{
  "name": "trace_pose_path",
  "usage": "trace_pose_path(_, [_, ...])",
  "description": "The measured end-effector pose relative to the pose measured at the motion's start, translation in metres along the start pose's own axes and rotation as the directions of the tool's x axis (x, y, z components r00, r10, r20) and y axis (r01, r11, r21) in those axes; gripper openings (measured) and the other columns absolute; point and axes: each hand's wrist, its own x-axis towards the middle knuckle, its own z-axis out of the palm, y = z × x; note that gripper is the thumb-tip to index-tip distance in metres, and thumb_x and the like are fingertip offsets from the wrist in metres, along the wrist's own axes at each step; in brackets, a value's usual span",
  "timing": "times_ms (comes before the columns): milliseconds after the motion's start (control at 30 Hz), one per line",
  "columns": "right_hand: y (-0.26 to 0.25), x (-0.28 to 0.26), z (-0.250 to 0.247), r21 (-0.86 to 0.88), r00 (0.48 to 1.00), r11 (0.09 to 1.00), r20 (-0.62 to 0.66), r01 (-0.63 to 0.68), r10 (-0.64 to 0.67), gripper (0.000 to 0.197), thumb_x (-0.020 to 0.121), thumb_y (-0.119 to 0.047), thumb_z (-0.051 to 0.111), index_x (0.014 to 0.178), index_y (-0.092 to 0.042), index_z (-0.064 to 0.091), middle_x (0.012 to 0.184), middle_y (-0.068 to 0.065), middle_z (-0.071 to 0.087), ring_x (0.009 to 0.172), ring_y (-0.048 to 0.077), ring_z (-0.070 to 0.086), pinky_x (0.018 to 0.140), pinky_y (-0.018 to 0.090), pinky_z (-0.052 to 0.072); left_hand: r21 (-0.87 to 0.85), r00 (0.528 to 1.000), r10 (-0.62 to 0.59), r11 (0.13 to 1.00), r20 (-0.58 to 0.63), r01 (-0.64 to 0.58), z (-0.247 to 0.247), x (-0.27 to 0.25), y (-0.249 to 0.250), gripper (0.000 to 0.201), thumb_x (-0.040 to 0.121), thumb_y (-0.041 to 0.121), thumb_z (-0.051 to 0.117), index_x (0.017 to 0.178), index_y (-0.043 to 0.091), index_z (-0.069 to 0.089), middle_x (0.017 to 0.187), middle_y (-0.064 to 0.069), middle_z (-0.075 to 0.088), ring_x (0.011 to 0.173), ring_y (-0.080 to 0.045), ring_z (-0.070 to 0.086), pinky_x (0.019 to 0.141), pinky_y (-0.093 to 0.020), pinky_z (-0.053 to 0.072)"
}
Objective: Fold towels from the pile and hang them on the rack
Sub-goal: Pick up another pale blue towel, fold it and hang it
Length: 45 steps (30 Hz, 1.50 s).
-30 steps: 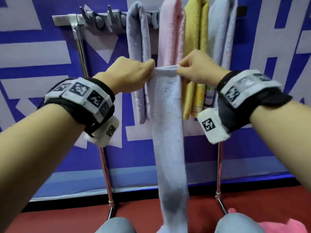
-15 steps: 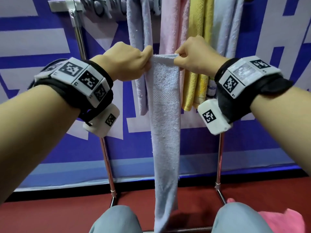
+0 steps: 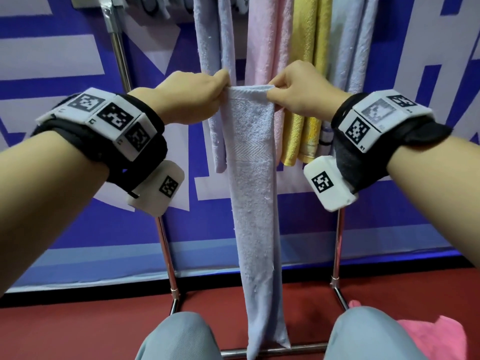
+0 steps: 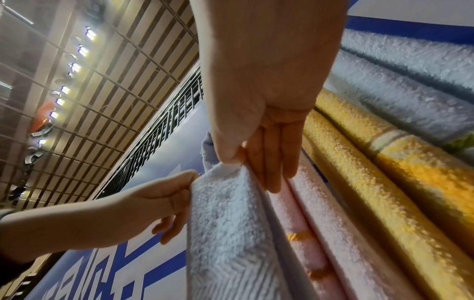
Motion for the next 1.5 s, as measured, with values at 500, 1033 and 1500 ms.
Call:
trace_pose_path(500, [-0.002,0.001,0.016,-0.02,0.999,0.999,0.026,0.033,-0.032,0.029,0.082,-0.014,0.053,0.08,0.01,0.068,0.079,0.031,0.066,0.077,0.04,0.064,0.07,0.051,0.053,-0.381,0.97,-0.218,0.892,0.112,0.244,0.018,0.011,0.037,0.03,0.089,0.036,0.051,0.101,0.016,0.031,0.08,0.004,0.049,0.063,-0.015,0.047,0.063,-0.032,0.033])
trace_pose_path(1033, [0.001,-0.006,0.015,-0.069,0.996,0.997,0.085,0.02,-0.014,0.031,0.088,-0.017,0.052,0.076,0.006,0.068,0.078,0.025,0.068,0.077,0.037,0.062,0.072,0.043,0.05,-0.292,0.992,-0.126,0.95,-0.032,0.111,0.007,0.019,0.047,0.019,0.087,0.02,0.055,0.076,0.009,0.066,0.066,-0.005,0.052,0.062,-0.026,0.048,0.051,-0.028,0.031])
trace_pose_path(1500, [0.042,-0.091,0.091,0.223,0.948,0.935,0.222,-0.276,0.227,0.021,0.077,-0.002,0.056,0.067,-0.021,0.056,0.081,0.014,0.073,0.082,0.026,0.069,0.082,0.037,0.054,-0.268,0.994,-0.103,0.959,-0.046,0.087,0.012,0.011,0.044,0.02,0.076,-0.001,0.05,0.086,0.001,0.068,0.077,-0.017,0.061,0.068,-0.031,0.049,0.057,-0.032,0.037])
